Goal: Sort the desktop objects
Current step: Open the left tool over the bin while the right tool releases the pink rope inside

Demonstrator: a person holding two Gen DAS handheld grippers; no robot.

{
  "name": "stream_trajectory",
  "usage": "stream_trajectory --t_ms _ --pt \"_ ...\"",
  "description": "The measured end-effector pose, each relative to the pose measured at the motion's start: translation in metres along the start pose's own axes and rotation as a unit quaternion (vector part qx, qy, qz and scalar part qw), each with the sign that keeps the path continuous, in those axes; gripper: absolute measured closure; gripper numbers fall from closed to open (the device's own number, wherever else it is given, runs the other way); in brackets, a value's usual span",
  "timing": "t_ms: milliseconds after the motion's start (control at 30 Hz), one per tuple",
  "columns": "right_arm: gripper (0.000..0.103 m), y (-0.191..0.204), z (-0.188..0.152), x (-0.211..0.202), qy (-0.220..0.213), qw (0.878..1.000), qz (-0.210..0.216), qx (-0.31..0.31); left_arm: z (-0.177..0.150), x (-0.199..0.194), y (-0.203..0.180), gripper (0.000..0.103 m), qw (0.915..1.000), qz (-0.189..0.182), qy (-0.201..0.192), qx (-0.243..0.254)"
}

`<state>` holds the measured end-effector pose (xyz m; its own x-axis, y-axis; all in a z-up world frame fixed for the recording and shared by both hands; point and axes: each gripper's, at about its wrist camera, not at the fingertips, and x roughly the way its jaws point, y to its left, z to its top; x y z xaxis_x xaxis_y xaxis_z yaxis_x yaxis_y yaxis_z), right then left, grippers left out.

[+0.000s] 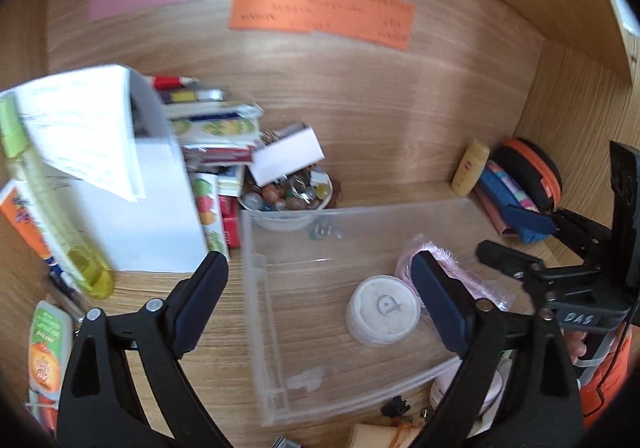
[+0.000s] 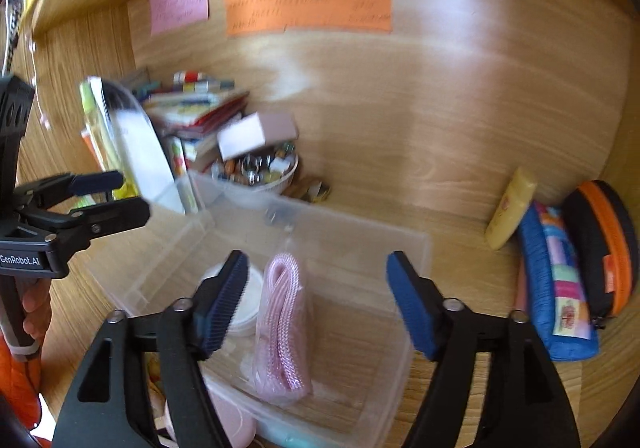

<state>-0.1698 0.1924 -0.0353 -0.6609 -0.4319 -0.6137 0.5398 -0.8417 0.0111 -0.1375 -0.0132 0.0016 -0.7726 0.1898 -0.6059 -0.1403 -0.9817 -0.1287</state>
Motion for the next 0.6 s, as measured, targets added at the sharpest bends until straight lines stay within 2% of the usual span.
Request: stream_trajectory --t_ms 233,600 --pt "0.019 0.003 -0.005 -0.045 -0.042 0.999 -0.013 -0.007 -0.011 -0.037 0.004 0.006 0.9996 0.021 -0.017 0.005" --pt "0.018 0.011 -0.044 -0.087 -0.042 0.999 -0.010 -0.013 -0.051 -0.068 0.004 0.006 0.9991 0.040 -0.001 0.015"
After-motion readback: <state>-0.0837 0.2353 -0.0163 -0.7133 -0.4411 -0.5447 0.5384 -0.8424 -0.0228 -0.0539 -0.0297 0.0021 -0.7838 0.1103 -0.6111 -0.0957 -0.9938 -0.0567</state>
